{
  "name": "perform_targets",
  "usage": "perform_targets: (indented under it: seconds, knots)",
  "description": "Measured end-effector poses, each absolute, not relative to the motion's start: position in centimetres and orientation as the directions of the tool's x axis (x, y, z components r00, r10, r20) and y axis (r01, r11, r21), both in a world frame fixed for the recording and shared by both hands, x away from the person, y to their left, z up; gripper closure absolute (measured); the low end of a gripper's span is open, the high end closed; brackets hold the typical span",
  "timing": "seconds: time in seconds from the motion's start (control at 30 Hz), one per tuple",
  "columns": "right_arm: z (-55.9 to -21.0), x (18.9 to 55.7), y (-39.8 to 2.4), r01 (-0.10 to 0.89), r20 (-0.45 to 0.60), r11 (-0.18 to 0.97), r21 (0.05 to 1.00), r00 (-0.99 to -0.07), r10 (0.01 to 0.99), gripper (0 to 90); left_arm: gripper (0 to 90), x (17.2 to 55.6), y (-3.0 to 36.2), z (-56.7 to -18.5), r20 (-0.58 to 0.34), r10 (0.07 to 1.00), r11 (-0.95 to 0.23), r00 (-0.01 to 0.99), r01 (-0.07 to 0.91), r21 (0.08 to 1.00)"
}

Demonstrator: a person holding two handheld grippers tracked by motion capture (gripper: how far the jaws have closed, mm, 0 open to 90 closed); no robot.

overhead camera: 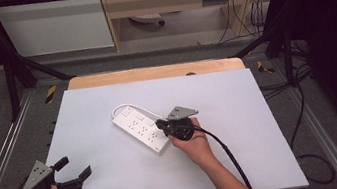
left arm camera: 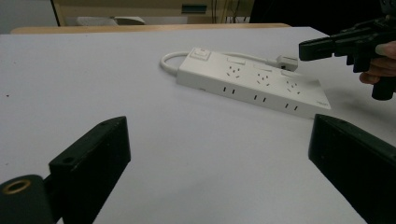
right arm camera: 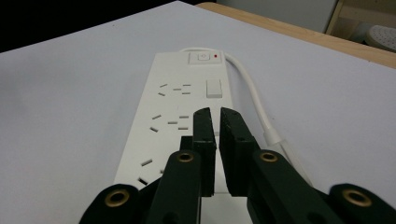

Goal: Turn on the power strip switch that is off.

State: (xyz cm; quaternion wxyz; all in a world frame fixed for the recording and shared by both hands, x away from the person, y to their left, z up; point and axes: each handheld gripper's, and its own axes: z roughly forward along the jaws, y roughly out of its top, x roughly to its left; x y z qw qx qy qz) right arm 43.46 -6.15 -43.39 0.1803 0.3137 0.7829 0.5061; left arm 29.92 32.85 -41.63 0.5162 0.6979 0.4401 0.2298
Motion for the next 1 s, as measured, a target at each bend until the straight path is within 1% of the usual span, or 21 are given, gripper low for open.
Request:
perform_targets:
  seconds: [0.1,0.2,1.0]
  knots:
    - [-43.7,43.5,-5.9,0.305,0.029,0.299,0.904,-0.742,0.67,89.4,5.7,29.9,32.8,-41.6,-0.135,0.851,-0.078,0.507,0.377,0.923]
    - [-43.9,43.5,-5.7,0.304,0.024,0.302,0.904,-0.74,0.673,90.0,5.7,29.9,32.8,-41.6,-0.134,0.851,-0.078,0.507,0.376,0.923]
    - [-45.5,44.5,-5.0,0.326,0.028,0.307,0.894,-0.726,0.688,90.0,5.7,29.9,32.8,-41.6,-0.126,0.851,-0.086,0.51,0.372,0.924]
